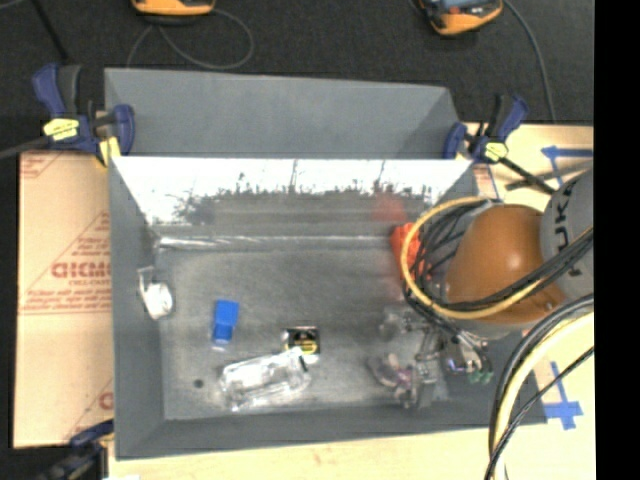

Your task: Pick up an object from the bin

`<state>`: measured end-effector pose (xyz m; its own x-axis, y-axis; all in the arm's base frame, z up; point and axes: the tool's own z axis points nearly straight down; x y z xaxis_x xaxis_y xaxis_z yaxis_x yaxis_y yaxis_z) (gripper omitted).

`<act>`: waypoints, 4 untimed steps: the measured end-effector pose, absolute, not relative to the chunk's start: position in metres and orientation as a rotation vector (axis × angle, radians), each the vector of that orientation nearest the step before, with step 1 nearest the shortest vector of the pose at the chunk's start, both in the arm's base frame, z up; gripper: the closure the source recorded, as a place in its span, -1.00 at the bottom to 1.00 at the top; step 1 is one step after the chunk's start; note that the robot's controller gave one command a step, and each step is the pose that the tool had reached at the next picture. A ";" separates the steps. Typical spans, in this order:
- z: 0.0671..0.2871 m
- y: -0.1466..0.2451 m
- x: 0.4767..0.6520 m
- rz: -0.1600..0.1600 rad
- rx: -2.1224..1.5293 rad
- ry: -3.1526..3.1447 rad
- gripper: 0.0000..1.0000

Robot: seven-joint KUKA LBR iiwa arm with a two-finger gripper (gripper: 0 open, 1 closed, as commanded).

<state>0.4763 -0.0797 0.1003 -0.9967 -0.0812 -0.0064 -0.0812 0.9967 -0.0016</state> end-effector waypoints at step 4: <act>0.124 -0.086 0.474 -0.003 -0.117 3.134 1.00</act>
Offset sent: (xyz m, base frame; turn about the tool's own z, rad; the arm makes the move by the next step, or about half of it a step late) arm -0.0039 0.0296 -0.0303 -0.0647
